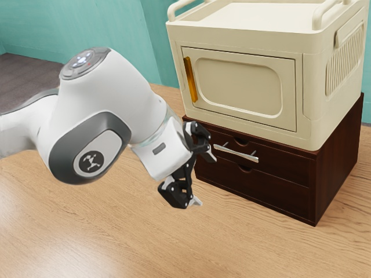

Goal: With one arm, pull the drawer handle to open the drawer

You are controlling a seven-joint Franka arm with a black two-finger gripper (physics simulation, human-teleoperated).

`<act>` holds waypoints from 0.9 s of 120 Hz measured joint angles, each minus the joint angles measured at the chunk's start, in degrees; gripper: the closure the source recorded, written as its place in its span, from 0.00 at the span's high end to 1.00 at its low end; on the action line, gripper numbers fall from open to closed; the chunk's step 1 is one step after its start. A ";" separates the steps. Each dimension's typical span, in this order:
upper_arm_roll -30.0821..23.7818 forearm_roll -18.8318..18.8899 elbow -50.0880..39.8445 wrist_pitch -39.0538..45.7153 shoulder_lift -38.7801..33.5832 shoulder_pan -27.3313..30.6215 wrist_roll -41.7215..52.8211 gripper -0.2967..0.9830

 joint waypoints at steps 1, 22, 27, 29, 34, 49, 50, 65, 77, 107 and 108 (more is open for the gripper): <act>0.03 -0.03 0.00 0.29 0.18 0.03 0.13 0.77; 0.20 0.25 0.42 4.73 3.17 1.70 2.45 0.77; 0.20 0.53 1.10 5.50 4.20 2.02 2.92 0.77; 0.20 0.63 1.48 5.76 4.71 2.17 3.09 0.77; 0.21 0.79 2.22 6.36 5.88 2.50 3.52 0.77; 0.21 1.03 3.76 7.70 8.55 3.04 4.62 0.77; 0.21 1.04 3.83 7.77 8.74 3.09 4.69 0.77; 0.25 1.03 4.66 8.71 10.51 3.93 5.57 0.77; 0.60 1.02 5.25 9.45 11.73 4.62 6.15 0.77; 0.73 0.24 9.17 10.90 16.50 4.66 7.26 0.77; 0.73 0.21 9.23 10.92 16.61 4.65 7.29 0.77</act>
